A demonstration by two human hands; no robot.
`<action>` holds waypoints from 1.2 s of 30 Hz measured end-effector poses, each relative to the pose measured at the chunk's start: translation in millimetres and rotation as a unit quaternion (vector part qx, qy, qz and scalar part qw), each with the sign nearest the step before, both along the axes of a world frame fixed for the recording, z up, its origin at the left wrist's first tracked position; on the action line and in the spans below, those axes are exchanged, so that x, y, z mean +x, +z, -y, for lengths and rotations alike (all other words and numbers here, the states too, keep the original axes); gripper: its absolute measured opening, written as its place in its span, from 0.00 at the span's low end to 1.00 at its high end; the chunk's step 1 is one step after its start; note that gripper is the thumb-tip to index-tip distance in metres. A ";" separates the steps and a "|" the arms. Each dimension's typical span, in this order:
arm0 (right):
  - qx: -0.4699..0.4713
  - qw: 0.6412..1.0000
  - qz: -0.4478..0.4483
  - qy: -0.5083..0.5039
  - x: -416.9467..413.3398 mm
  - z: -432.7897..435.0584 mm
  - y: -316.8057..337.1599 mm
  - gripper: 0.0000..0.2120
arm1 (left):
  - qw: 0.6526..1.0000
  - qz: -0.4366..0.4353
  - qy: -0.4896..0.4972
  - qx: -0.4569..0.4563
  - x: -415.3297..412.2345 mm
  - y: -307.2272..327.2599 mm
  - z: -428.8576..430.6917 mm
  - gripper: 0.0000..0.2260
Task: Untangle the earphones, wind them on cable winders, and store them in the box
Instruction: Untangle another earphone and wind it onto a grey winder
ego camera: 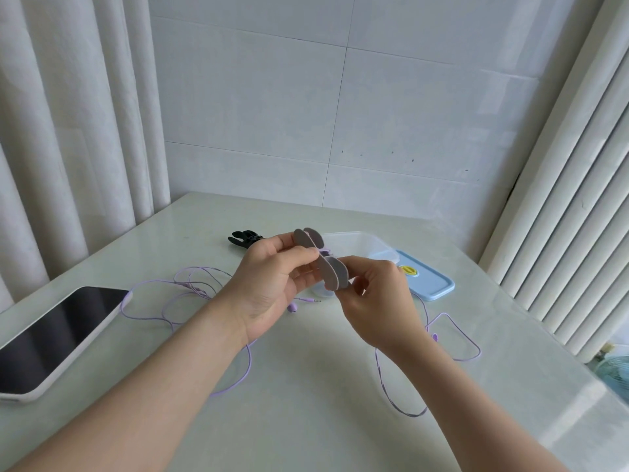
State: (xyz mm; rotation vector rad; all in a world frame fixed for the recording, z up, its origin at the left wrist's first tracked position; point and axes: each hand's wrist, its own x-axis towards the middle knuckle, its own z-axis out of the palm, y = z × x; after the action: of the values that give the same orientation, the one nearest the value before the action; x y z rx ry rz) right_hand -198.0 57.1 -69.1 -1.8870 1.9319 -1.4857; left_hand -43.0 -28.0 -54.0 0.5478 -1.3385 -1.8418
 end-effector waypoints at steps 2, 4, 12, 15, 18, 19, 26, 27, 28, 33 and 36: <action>-0.012 1.000 -0.010 -0.009 -1.6 1.5 -2.1 0.10 | 1.000 -0.008 -0.012 0.006 -0.4 -0.6 1.5 0.06; -0.027 0.999 -0.038 -0.026 -2.1 2.6 -3.1 0.10 | 1.000 -0.019 -0.010 0.020 -0.2 -0.7 2.0 0.11; -0.049 0.988 -0.124 -0.076 -2.3 -5.5 -1.4 0.15 | 0.997 -0.080 0.001 0.015 -1.0 -5.5 5.5 0.20; -0.053 0.979 -0.170 -0.098 0.2 -6.7 -0.5 0.13 | 0.997 -0.070 0.004 0.024 -0.6 -5.0 4.8 0.18; -0.069 0.969 -0.202 -0.124 1.7 -5.8 -0.1 0.13 | 0.999 -0.033 0.010 0.027 -0.6 -2.9 3.9 0.11; -0.073 0.965 -0.212 -0.134 2.1 -5.5 0.3 0.14 | 0.999 -0.026 0.014 0.031 -0.6 -2.2 3.4 0.09; -0.090 0.955 -0.240 -0.150 4.0 -3.8 1.9 0.16 | 0.999 -0.007 0.035 0.030 0.4 0.3 -1.5 0.10; -0.091 0.954 -0.241 -0.153 4.0 -3.9 2.1 0.16 | 0.999 -0.009 0.038 0.031 0.5 0.2 -1.6 0.10; -0.091 0.953 -0.241 -0.158 3.9 -3.8 2.3 0.15 | 0.999 -0.012 0.041 0.032 0.4 0.5 -1.7 0.11; -0.078 0.953 -0.249 -0.156 6.5 -4.1 3.7 0.18 | 0.998 -0.013 0.053 0.033 0.8 4.2 -4.3 0.12; -0.063 0.962 -0.228 -0.134 7.9 -4.6 4.2 0.21 | 0.998 -0.022 0.045 0.048 1.3 3.7 -2.3 0.13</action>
State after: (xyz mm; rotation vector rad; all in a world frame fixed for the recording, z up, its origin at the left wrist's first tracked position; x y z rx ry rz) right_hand -190.1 61.8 -64.9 -2.2618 2.4249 -1.3483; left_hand -41.7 -25.8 -50.3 0.6048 -1.1833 -1.8400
